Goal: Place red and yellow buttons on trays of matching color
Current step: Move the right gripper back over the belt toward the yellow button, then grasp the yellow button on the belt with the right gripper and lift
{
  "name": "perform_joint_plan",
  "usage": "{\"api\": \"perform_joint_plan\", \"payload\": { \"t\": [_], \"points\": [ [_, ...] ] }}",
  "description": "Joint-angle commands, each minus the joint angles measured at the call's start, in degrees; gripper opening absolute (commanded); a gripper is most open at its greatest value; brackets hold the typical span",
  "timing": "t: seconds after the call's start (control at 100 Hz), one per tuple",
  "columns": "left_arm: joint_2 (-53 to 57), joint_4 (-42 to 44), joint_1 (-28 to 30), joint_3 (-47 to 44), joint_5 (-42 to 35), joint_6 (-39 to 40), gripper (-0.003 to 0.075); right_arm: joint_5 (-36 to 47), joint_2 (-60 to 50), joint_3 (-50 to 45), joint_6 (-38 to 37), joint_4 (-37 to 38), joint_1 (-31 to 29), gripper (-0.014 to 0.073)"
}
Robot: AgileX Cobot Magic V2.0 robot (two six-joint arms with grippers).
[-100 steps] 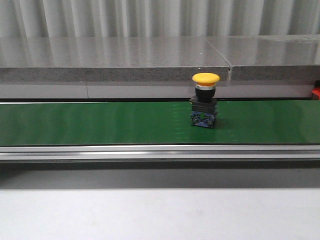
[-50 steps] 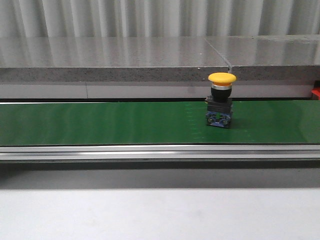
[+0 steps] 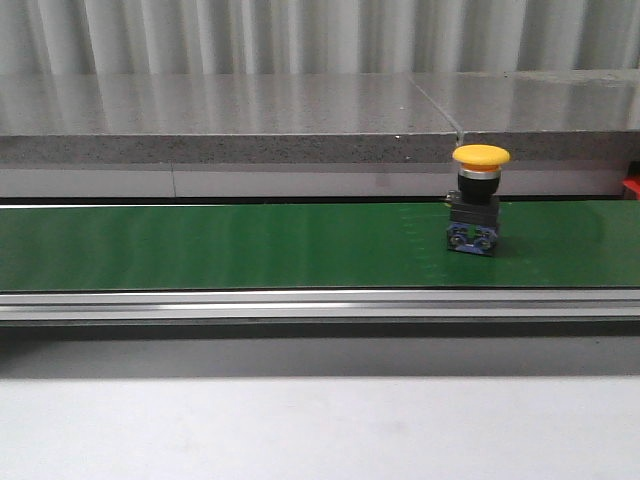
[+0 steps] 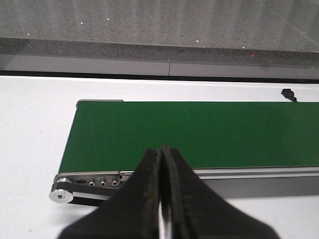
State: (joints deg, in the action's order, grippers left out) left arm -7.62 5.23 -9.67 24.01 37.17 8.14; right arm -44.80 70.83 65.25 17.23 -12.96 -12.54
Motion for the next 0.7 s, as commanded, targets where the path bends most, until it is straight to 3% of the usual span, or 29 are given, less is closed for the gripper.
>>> {"api": "perform_joint_plan", "payload": {
  "t": [0.0, 0.4, 0.69],
  "points": [
    [-0.68, -0.33, -0.38, 1.51, -4.17, 0.50, -0.0021, 1.74, -3.70, -2.31, 0.60, -1.25, 2.08, 0.0610],
    [-0.68, -0.33, -0.38, 1.51, -4.17, 0.50, -0.0021, -1.90, -1.99, -9.13, 2.97, -1.25, 14.74, 0.0610],
    [-0.68, -0.33, -0.38, 1.51, -4.17, 0.50, -0.0021, 3.88, 5.82, -8.85, 3.04, -1.38, 19.46, 0.0610]
  ]
}}
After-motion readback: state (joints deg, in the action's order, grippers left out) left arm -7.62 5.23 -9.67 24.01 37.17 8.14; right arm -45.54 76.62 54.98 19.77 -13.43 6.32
